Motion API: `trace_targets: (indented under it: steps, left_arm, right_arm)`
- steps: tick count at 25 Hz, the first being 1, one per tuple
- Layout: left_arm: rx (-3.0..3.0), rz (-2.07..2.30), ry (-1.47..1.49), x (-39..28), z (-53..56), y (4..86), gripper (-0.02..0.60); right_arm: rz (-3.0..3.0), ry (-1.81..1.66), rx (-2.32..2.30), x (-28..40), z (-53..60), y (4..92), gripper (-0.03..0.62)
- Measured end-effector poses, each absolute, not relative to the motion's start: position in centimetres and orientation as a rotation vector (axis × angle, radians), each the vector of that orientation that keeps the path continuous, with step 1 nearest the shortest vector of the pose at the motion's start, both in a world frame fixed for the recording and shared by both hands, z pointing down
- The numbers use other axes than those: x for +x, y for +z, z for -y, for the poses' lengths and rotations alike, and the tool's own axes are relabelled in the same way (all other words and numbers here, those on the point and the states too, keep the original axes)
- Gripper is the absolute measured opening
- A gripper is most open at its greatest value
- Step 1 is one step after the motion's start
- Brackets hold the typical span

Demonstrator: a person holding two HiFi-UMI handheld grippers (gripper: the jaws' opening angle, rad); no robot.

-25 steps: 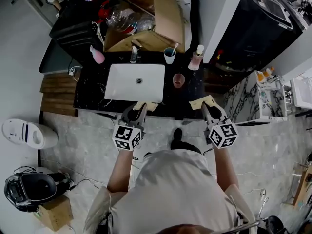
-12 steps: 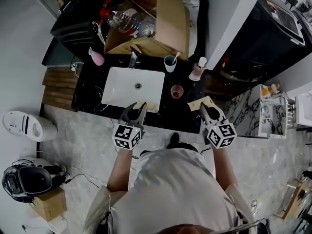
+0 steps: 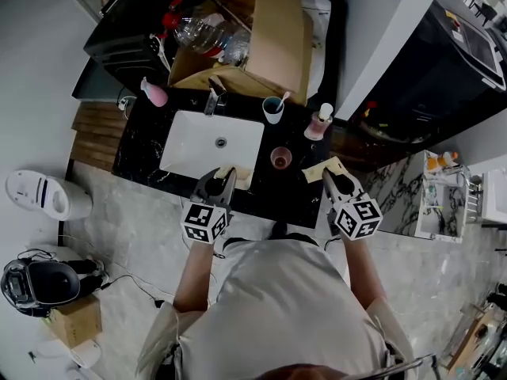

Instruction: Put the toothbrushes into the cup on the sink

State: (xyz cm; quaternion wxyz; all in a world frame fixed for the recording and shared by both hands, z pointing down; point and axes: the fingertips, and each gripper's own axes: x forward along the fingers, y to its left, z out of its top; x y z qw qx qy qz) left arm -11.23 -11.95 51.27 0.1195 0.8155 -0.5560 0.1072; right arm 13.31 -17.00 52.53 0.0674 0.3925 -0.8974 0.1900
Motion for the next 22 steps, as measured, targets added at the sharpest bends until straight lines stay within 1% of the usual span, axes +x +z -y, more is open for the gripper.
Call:
trace_targets:
  steps: [9, 22]
  left_arm:
    - [2.376, 1.621, 0.335, -10.5, 13.1, 51.6, 0.034]
    - [2.405, 1.526, 0.339, -11.1, 15.3, 52.4, 0.034]
  right_arm:
    - [2.691, 0.61, 1.152, 13.4, 17.8, 53.8, 0.074]
    - [2.63, 0.594, 1.187, 11.3, 17.8, 54.3, 0.074]
